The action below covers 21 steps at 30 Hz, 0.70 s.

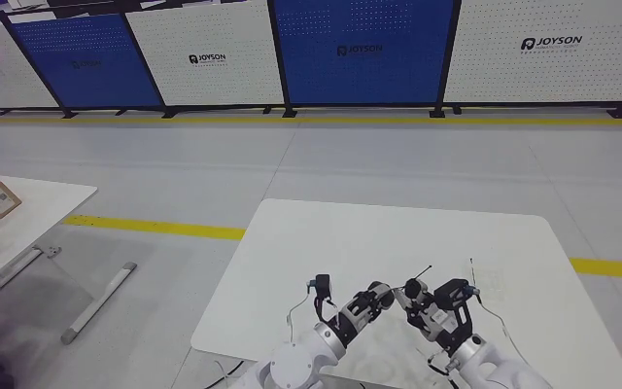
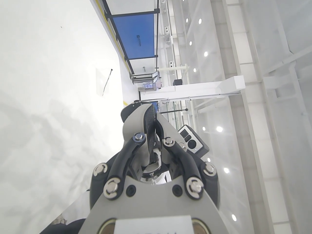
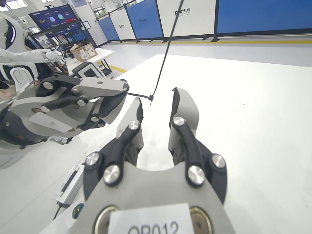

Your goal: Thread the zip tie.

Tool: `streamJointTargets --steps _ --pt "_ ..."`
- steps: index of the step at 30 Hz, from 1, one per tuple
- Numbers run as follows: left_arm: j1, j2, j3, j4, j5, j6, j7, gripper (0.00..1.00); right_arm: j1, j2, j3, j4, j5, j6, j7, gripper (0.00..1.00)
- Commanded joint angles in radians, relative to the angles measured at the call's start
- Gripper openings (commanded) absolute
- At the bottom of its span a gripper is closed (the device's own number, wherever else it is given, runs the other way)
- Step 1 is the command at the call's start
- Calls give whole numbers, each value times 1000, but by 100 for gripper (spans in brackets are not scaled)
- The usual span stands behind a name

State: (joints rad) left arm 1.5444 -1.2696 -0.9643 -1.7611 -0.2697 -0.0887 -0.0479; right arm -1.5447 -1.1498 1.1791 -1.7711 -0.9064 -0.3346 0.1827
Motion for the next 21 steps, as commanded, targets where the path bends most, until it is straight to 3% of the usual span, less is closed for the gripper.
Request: streamJointTargets --steps 1,3,8,21 --pt "1 0 1 -1 3 -1 -1 0 2 -1 -1 1 1 2 0 20" --pt "3 0 1 -2 4 -3 -2 0 2 -1 -1 1 1 2 0 18" --pt "5 1 -1 -3 8 -4 -4 0 4 -1 -1 1 -1 2 3 0" --pt "6 0 -5 -1 -3 -19 -4 0 10 -3 -12 10 -16 -1 12 0"
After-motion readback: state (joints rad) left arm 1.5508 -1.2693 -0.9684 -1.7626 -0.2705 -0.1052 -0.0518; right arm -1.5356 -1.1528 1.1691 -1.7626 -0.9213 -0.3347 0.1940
